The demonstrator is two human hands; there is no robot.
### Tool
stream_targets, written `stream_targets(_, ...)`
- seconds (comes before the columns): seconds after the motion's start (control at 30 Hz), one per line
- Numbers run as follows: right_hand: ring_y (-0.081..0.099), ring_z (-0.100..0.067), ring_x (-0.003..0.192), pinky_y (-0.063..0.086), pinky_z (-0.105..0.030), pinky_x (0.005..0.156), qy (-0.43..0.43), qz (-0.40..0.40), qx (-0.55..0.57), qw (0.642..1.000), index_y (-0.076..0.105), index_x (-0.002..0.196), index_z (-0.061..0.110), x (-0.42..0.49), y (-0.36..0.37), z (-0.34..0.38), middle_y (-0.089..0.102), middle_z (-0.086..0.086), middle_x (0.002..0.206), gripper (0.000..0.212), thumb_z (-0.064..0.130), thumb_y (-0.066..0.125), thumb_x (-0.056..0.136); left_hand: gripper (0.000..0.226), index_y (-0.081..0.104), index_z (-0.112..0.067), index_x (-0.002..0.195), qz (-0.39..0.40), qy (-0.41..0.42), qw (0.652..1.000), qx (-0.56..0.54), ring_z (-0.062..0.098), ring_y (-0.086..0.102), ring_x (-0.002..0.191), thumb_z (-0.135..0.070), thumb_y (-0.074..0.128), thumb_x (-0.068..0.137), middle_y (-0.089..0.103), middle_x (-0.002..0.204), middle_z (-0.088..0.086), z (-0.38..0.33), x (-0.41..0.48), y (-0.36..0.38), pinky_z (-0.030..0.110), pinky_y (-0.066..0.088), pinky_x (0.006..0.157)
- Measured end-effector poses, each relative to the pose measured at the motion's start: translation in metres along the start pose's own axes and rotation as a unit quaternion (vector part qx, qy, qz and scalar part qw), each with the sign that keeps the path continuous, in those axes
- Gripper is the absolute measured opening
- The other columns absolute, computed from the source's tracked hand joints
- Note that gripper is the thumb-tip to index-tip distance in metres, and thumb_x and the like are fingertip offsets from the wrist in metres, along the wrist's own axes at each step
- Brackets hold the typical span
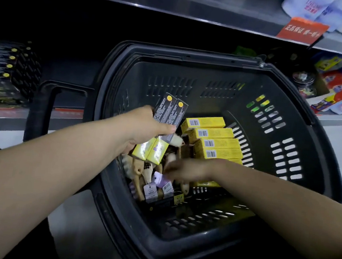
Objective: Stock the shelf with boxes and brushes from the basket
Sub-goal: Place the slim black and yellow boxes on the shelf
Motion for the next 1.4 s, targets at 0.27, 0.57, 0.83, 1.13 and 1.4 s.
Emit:
stream_targets(0.27, 0.045, -0.032, 0.124, 0.043, -0.032, 0.087, 0.019, 0.182, -0.422, 0.888, 0.030, 0.143, 0.000, 0.054, 0.070, -0.023, 0.041, -0.019, 0.141, 0.051, 0.008, 0.047, 0.095, 0.057, 0.059, -0.008, 0.115, 0.018, -0.020, 1.000, 0.009, 0.028, 0.060, 0.106, -0.034, 0.081, 0.069, 0.065, 0.111, 0.012, 0.005, 0.005, -0.001, 0.043, 0.042, 0.102)
stream_targets(0.57, 0.053, -0.022, 0.097, 0.044, -0.030, 0.076, -0.001, 0.085, -0.284, 0.955, 0.057, 0.106, 0.020, 0.012, 0.015, 0.007, 0.057, -0.002, 0.109, 0.033, 0.035, 0.071, 0.080, 0.090, 0.050, -0.008, 0.128, 0.053, -0.041, 0.990, -0.121, 0.033, 0.055, 0.117, -0.043, 0.082, 0.051, 0.058, 0.125, 0.015, -0.008, -0.012, 0.005, 0.051, 0.044, 0.098)
stream_targets(0.83, 0.062, -0.024, 0.102, 0.047, -0.048, 0.095, -0.197, -0.211, 0.373, 0.882, 0.050, 0.121, 0.026, -0.096, -0.125, 0.062, 0.065, -0.009, 0.116, 0.030, 0.019, 0.053, 0.092, 0.095, 0.035, -0.007, 0.140, 0.004, -0.005, 0.982, -0.191, 0.035, 0.051, 0.122, -0.039, 0.082, 0.064, 0.050, 0.136, 0.019, -0.036, -0.029, -0.030, 0.055, 0.040, 0.101)
stream_targets(1.13, 0.067, -0.016, 0.088, 0.057, -0.035, 0.066, -0.316, -0.225, 0.389, 0.836, 0.047, 0.122, 0.020, -0.125, -0.121, 0.138, 0.066, -0.003, 0.109, 0.037, 0.013, 0.058, 0.087, 0.046, 0.064, -0.012, 0.111, 0.051, 0.018, 0.973, -0.226, 0.027, 0.073, 0.080, -0.031, 0.075, 0.071, 0.075, 0.091, 0.010, -0.037, -0.057, -0.049, 0.040, 0.059, 0.071)
stream_targets(1.4, 0.066, -0.019, 0.097, 0.053, -0.037, 0.079, -0.325, -0.251, 0.301, 0.860, 0.053, 0.115, 0.026, -0.111, -0.130, 0.194, 0.068, -0.001, 0.110, 0.032, 0.023, 0.064, 0.085, 0.032, 0.069, -0.016, 0.095, 0.039, 0.014, 0.972, -0.230, 0.024, 0.072, 0.063, -0.034, 0.076, 0.069, 0.075, 0.079, 0.009, -0.017, -0.073, -0.102, 0.032, 0.055, 0.047)
Point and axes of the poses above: each hand's wrist, its own x-axis towards the middle knuckle, its own y-axis out of the palm, z = x × y, the point moved 10 cm from there along x, towards the middle knuckle
